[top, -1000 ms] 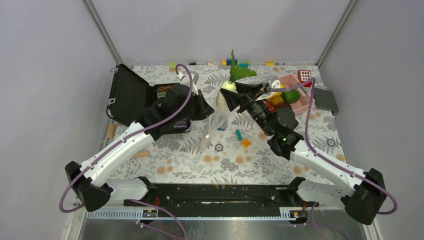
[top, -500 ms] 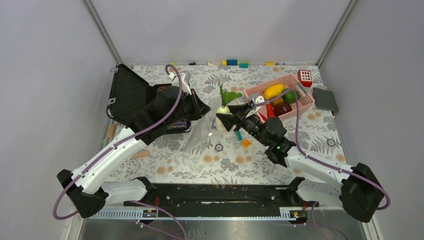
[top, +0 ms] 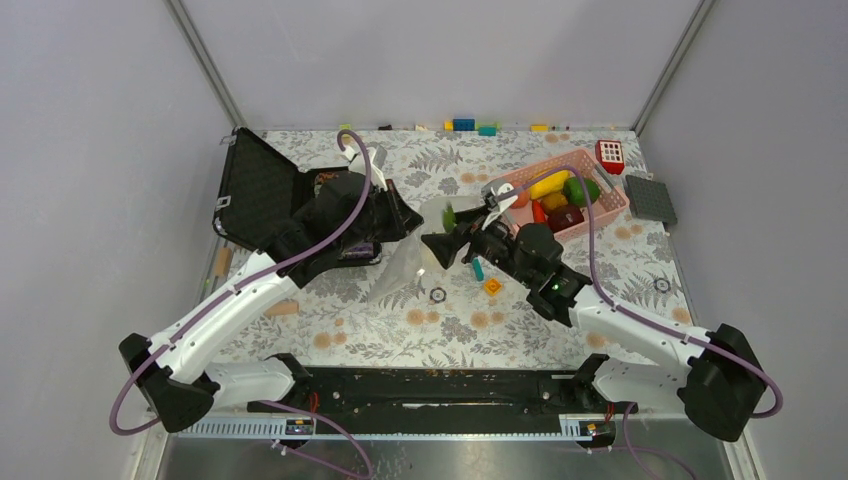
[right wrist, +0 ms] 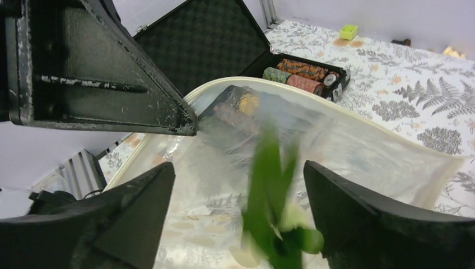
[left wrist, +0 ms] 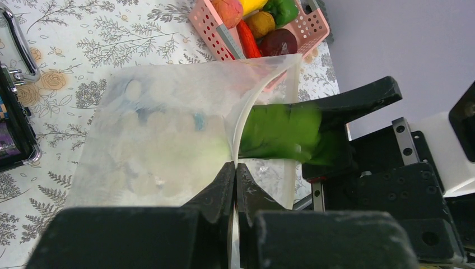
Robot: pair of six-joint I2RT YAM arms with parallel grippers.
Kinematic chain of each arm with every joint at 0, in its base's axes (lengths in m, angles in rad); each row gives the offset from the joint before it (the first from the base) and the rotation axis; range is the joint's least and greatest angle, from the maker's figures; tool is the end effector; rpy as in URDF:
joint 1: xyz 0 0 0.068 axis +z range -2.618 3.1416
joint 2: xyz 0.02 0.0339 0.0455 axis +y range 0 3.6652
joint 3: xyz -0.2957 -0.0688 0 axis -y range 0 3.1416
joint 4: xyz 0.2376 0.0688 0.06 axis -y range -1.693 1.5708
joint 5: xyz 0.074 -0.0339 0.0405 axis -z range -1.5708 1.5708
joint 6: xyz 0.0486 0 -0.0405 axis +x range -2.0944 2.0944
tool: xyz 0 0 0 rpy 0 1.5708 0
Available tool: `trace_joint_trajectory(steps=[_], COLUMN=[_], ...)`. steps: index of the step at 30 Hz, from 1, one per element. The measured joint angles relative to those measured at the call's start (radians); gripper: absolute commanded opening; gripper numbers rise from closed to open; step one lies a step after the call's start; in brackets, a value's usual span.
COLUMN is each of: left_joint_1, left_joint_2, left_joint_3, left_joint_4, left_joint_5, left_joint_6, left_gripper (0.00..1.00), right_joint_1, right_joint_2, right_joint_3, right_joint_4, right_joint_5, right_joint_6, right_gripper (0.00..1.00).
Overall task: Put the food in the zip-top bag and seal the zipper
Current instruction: Place the fake vegetable in the zipper food storage bag.
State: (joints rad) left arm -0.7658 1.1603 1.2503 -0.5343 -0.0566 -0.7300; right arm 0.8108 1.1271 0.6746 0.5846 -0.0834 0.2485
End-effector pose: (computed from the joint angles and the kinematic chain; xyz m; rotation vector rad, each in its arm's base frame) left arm 0.1777 -0.1670 0.4131 0.0001 2.1310 -0.8708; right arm 0.1723 0.1871 0.3468 -0.4864 1.4258 0.9221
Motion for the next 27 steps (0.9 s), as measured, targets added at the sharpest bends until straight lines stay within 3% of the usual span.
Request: trace_joint_trajectory(steps=[9, 19, 27], left_joint_1=[0.0, 0.0, 0.0], left_joint_2=[0.0, 0.016, 0.029], left_joint_3=[-0.022, -0.032, -0.066], left_joint_4=[0.014, 0.024, 0.035], left_joint_5=[-0.001, -0.024, -0.056], left_joint_6=[0.011, 0.03, 0.065], left_gripper=[0.0, 0.0, 0.0], right_joint_1=[0.001, -0.016, -0.341], right_joint_2=[-0.053, -0.096, -0.068], right_joint_3=[0.075, 0.308, 0.359], right_joint_4=[-0.187, -0.613, -0.855], right_joint_5=[0.086, 0.384, 0.333], right_joint_6=[0.08, 0.121, 0.223], right_gripper=[1.0, 1.0, 1.0])
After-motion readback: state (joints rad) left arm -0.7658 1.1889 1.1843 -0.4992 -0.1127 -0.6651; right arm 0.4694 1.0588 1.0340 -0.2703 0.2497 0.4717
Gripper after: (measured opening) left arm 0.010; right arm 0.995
